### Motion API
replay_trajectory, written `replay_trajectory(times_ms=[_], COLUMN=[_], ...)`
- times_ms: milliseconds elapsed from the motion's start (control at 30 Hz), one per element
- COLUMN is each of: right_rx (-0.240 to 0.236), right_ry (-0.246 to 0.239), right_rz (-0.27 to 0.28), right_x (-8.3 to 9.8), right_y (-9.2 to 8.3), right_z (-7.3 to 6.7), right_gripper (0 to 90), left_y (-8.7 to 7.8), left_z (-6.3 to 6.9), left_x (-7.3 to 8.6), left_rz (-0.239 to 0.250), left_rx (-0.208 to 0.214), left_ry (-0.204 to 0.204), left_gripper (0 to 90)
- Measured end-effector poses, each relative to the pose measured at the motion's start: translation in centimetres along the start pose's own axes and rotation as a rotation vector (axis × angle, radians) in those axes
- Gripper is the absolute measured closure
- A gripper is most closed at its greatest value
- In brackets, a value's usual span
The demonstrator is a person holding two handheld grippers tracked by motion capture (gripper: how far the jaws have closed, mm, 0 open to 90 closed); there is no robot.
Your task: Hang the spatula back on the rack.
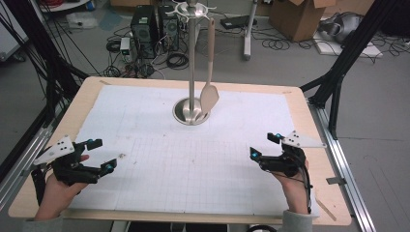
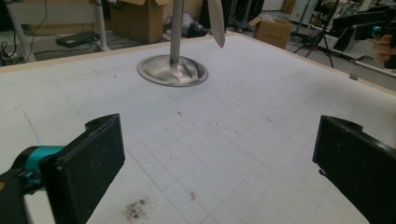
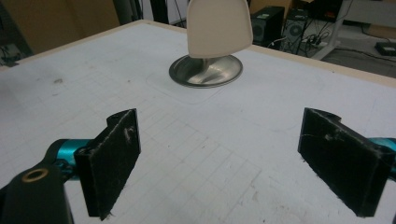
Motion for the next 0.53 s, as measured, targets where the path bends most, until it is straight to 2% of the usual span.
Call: replay_trajectory(times_ms=[100,167,333,533], right_rx=[0.002,-0.002,-0.013,-0.026], right_ry=[0.011,0.022,-0.007,0.001], right_rz=[0.019,0.010,-0.012,-0.021], right_x=[0.7,1.0,1.5,1.7], right_y=[-0.6,-0.8,-0.9,-0.6], right_z=[0.0,0.1,0.0,-0.4], right_gripper=[12.3,12.4,12.4,12.4], left_y=[0.1,0.2,0.2,0.2], left_z=[-0.1,-0.1,-0.1,-0.3], left_x=[0.1,0.1,0.2,0.3], left_rz=[-0.002,0.000,-0.008,-0.010], left_rx=[-0.005,-0.006,-0.004,-0.010], left_ry=[0.002,0.003,0.006,0.001], left_gripper=[2.6,2.6,2.6,2.6])
Point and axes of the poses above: each handheld gripper's, and its own axes: y roughly forward along the jaws, x roughly out of its underside, z roughly to its right, the point moved 7 cm from there along y, roughly forward along the jaws, and after that the axes turned 3 degrees about -y, right-handed, at the moved point
